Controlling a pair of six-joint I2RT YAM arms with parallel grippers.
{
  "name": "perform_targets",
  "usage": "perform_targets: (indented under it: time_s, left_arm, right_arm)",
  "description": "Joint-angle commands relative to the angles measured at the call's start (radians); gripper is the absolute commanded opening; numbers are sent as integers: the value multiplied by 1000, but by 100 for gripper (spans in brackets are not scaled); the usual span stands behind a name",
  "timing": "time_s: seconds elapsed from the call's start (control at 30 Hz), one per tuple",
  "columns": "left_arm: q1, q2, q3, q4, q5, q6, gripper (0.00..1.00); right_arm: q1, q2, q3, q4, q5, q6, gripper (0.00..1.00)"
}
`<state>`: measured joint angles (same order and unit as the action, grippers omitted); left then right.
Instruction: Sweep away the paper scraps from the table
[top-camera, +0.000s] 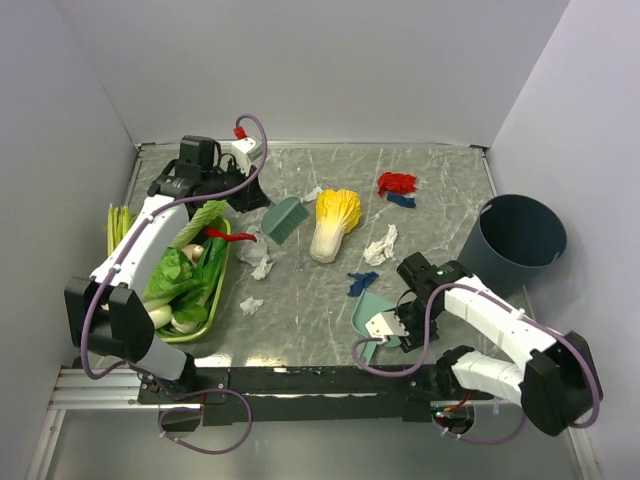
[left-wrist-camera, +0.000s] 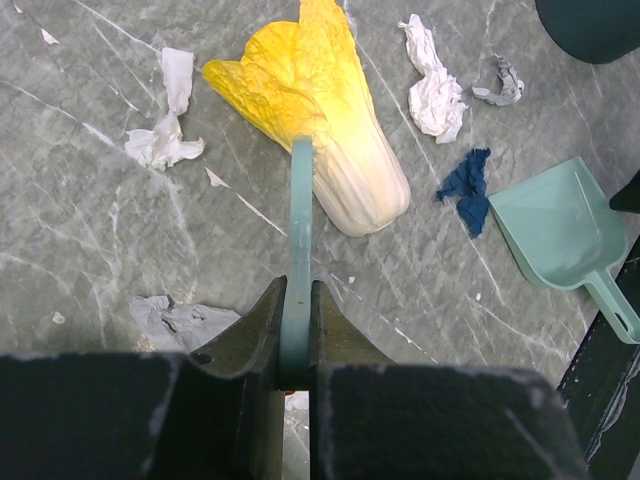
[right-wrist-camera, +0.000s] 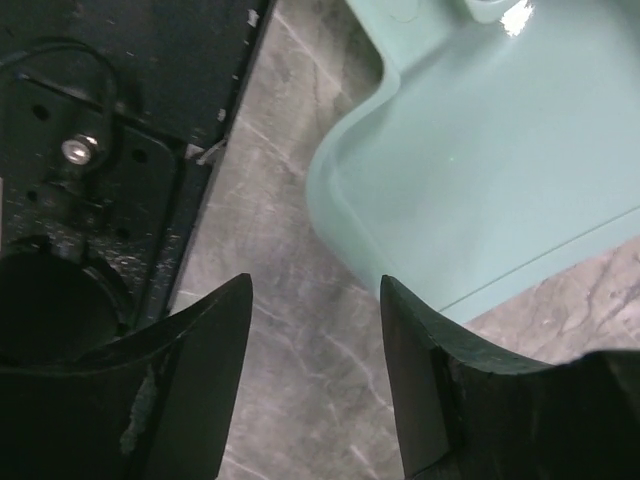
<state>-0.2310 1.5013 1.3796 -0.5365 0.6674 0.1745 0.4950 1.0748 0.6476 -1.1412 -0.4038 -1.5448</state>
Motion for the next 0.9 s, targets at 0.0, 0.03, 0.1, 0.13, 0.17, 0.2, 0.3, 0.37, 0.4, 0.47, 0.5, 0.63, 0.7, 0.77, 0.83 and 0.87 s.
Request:
perform_targets:
  time_s: [0.0,0.03,0.1,0.13,0.17,0.2,0.3,0.37,0.4,0.47,0.5,0.63,0.7,0.77,0.83,0.87]
  left_arm:
    - [4,-27,13,26,24,16,1]
    - [4,-29,10,24,23,17,1]
    - [4,-32,7,23,18,23,1]
    - [4,-33,7,23,17,22,1]
    - [4,-35,7,21,17,23,1]
    - [4,-33,7,18,17,25,1]
    - [4,-36,4,18,21,20,1]
    - [4,-35,-1,21,24,14,1]
    - [4,-33,-2,20,29,13,1]
    - [4,-33,-5,24,37,7,1]
    - [4,-33,-7,27,37,5,1]
    - [4,-41,-8,23,34,11,1]
    - [4,-46,-11,17,31,17,1]
    - [4,-53,-17,18,31,17,1]
    - [4,-56,-27,21,31,16,1]
    - [4,-56,-30,21,31,14,1]
  right_arm:
    - [1,62,26,104,29,-69,59]
    - [4,69,20,136,52,-67,59]
    - [2,86,-5,214,78,-77,59]
    - [2,91,-9,237,91,-83,57]
    - [4,97,-17,265,117,-86,57]
    - [-2,111,-22,297,132,-93,57]
    - [-62,148,1,409,155,-133,56]
    - [-87,187,68,463,160,-117,56]
    - [-104,232,104,466,152,-62,56]
    - [-107,275,220,417,126,12,56]
    - [-108,301,253,396,79,94,56]
    - [-108,320,340,325,-19,322,56]
    - [-110,313,366,301,-27,506,56]
    - [-116,313,409,253,-38,724,56]
    - [-122,326,448,201,-38,872,58]
    - [-128,345,481,170,-40,976,59]
